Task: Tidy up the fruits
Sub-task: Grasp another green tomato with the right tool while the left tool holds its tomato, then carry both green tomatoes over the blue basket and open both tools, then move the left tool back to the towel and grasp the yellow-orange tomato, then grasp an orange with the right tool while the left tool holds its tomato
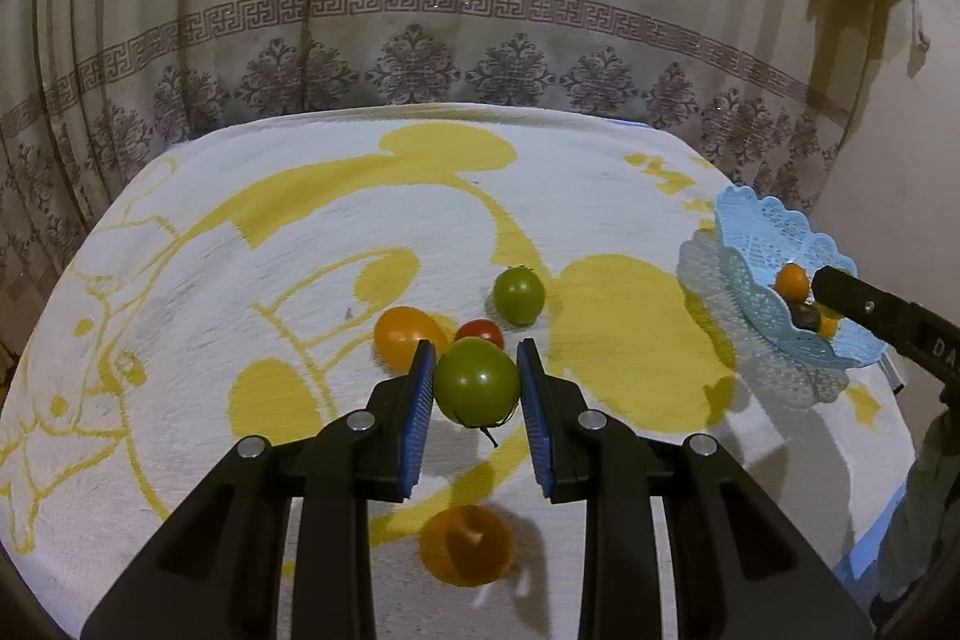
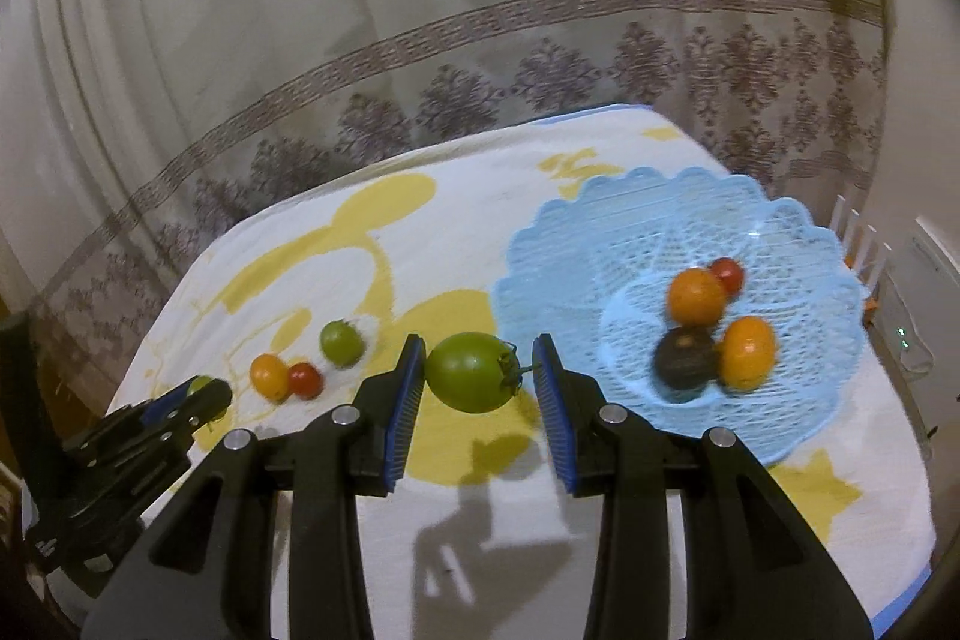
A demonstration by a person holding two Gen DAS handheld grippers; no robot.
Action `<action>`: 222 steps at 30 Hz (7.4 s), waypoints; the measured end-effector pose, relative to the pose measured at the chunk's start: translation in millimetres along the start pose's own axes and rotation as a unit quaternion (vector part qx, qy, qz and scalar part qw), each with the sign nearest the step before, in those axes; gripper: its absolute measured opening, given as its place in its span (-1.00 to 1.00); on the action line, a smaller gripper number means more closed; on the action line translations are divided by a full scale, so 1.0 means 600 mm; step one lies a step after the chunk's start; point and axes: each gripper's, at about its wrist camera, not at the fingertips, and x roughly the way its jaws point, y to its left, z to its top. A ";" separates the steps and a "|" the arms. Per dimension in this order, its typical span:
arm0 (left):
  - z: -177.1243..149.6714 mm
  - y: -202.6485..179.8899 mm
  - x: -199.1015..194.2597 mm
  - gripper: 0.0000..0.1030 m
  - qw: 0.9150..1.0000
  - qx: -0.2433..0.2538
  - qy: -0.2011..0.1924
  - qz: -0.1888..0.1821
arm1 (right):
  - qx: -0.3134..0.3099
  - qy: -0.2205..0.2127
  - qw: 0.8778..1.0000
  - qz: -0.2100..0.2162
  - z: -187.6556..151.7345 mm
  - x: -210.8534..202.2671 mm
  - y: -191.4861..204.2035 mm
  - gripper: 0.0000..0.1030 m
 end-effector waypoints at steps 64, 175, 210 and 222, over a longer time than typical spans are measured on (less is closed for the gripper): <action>0.068 -0.273 0.090 0.29 0.982 0.104 -0.018 -0.155 | 0.132 -0.039 0.989 -0.058 0.032 -0.038 -0.178 0.18; 0.016 0.092 0.133 -0.06 0.996 -0.045 0.083 -0.010 | -0.066 -0.023 0.997 -0.028 -0.055 0.008 0.035 0.49; 0.035 0.132 0.058 -0.22 0.998 -0.059 0.011 0.037 | -0.140 0.179 0.961 0.158 -0.165 0.132 0.242 0.17; 0.032 0.130 0.056 -0.22 0.997 -0.057 0.009 0.041 | -0.162 0.186 0.954 0.170 -0.171 0.138 0.266 -0.11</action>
